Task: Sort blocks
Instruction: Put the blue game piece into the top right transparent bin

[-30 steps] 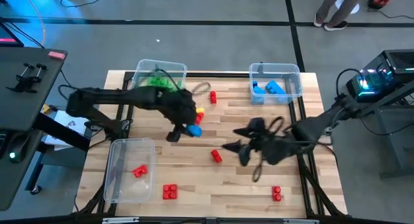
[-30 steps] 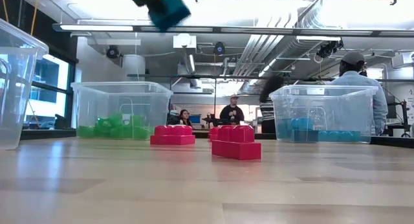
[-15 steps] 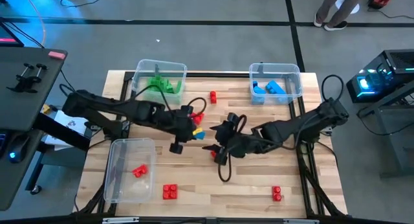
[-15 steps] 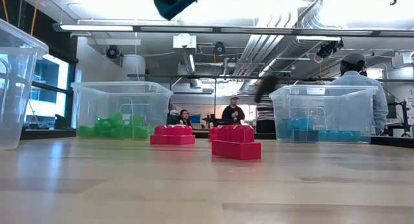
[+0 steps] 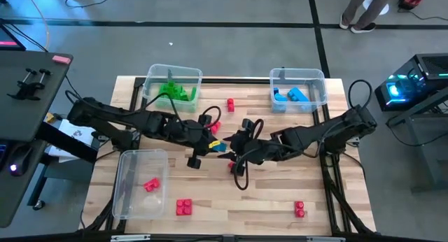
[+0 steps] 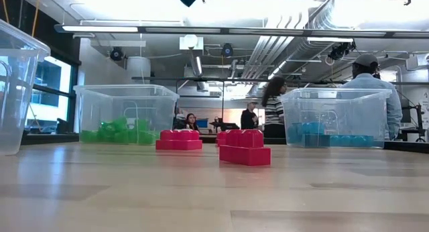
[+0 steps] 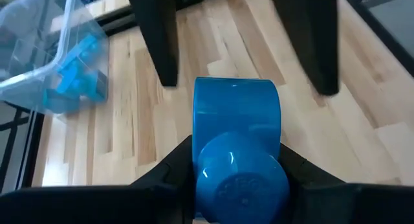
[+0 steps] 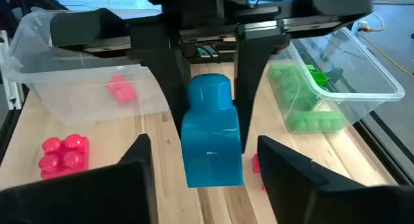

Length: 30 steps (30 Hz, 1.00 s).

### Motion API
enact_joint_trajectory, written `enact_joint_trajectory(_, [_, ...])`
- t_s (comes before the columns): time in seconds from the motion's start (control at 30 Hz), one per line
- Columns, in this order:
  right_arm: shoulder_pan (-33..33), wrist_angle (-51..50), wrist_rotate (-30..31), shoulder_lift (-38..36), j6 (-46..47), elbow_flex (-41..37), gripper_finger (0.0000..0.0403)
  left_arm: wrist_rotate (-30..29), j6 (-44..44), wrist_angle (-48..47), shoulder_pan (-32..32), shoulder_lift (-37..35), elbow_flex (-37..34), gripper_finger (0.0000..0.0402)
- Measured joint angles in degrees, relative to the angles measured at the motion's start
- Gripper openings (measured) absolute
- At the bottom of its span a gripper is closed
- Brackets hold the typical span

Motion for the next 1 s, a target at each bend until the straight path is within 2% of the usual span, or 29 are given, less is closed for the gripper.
enact_joint_trajectory(0.13, [-0.72,0.27,-0.4,0.0,-0.01,0.02,0.0132,1.96,0.97,2.41,0.0,0.0,0.0,0.0102])
enact_joint_trajectory(0.43, [-1.21,0.25,-2.08,0.0,-0.15,0.02,0.0123,1.7,2.01,3.57,0.17,0.11,0.0,0.0102])
enact_joint_trajectory(0.53, [-1.21,0.25,-2.08,0.0,-0.23,0.02,0.0092,1.5,2.07,3.6,0.2,0.09,0.0,0.0109])
enact_joint_trajectory(0.7, [-1.21,0.34,-1.93,-0.07,-2.27,0.11,0.0011,1.73,2.09,4.19,0.15,-0.06,0.68,0.0163])
enact_joint_trajectory(0.83, [-1.21,0.37,-0.98,-0.22,-2.43,0.11,0.0018,1.72,2.31,-0.63,0.15,-0.13,3.56,0.0195])
enact_joint_trajectory(1.0, [-1.8,-1.54,-0.61,-2.08,-2.7,0.11,0.0005,1.15,2.61,-14.92,0.89,-0.69,8.6,0.021])
